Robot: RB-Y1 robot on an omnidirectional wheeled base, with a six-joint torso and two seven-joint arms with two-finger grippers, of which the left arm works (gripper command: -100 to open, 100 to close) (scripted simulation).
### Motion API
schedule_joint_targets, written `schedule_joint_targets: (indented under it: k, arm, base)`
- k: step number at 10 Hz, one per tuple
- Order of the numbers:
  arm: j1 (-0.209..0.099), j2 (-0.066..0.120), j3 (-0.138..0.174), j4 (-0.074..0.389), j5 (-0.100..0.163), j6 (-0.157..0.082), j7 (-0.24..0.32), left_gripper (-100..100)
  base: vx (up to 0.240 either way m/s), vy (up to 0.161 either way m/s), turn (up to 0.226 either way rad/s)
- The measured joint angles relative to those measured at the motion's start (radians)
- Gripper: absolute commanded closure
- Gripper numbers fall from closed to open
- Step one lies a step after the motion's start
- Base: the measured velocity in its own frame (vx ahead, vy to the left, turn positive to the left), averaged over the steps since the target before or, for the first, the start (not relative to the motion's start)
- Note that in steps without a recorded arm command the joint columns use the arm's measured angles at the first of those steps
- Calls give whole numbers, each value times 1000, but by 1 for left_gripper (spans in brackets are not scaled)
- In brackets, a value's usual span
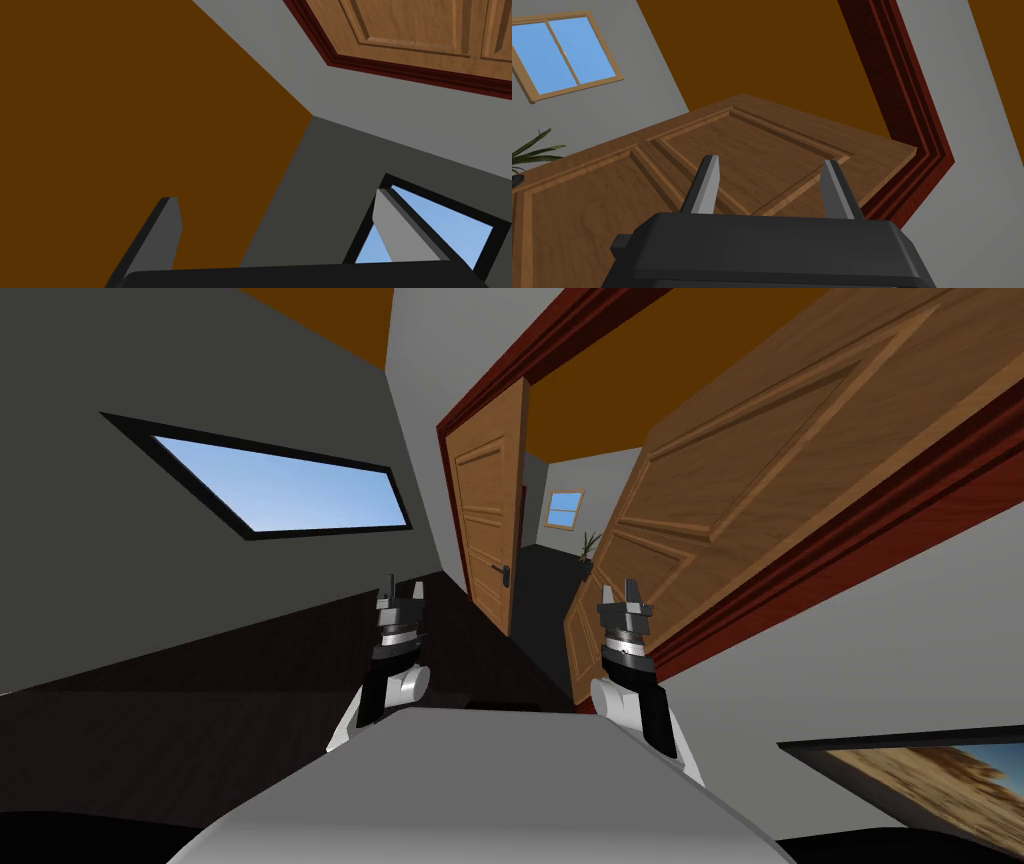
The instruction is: Push the door open
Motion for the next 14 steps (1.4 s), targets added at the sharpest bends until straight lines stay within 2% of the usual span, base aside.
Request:
schedule_joint_targets:
  k: [1,3,5,7,11,13,14]
  arm:
    - [-7,4,-2,26,-2,-4,-1,-100]
    - [-38,11,-3,69,-5,9,-5,-100]
    - [-62,15,-9,124,-12,8,-12,-100]
    - [-105,30,2,180,-10,26,-10,-100]
    - [-180,39,0,314,-20,35,-21,-100]
    - [-221,42,1,372,-23,54,-27,-100]
    - [-240,45,1,408,-26,56,-29,-100]
  base:
    - [72,107,-134]
    - [65,98,-122]
    - [69,104,-144]
    - [84,121,-172]
    - [55,111,-162]
    - [56,106,-159]
    - [76,106,-200]
